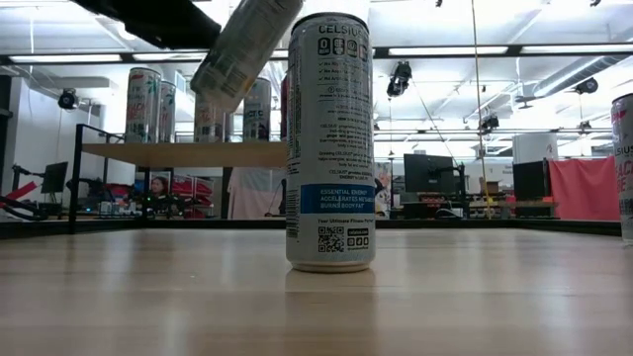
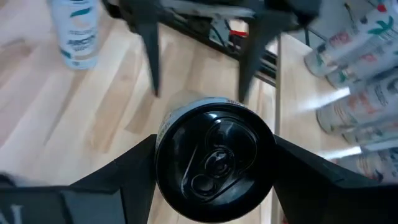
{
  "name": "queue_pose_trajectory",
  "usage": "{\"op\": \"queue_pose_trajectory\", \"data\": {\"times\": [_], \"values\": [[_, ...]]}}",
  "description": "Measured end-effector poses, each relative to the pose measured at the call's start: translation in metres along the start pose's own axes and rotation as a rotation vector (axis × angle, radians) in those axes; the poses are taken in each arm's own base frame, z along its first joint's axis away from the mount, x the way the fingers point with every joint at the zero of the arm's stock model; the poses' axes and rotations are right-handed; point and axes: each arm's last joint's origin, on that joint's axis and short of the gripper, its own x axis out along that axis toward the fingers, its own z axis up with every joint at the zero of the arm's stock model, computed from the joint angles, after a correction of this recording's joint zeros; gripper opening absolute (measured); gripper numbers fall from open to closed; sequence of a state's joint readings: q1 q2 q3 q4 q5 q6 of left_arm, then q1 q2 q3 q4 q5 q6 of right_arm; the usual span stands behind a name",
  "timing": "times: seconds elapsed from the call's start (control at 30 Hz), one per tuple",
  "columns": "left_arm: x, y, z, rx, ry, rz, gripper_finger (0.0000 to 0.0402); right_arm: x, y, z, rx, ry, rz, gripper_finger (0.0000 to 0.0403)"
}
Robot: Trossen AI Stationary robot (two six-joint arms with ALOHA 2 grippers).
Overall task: Place canned beverage on shelf
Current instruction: Put the white yellow soda can on the shelf aligned with the other white yellow soda cans
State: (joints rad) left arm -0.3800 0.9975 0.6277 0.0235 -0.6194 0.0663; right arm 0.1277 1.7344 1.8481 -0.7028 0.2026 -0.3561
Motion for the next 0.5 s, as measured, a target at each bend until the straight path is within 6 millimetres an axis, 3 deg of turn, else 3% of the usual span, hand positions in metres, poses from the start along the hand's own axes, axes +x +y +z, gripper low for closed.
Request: {"op": "queue_pose_trajectory", "data": {"times": [0.5], "values": [[0.016,-0.003,-0.008,-0.002,0.055,-0.007,0.0335,0.0,0.002,0.008,-0.077,-0.07,-0.02,0.0248]]}}
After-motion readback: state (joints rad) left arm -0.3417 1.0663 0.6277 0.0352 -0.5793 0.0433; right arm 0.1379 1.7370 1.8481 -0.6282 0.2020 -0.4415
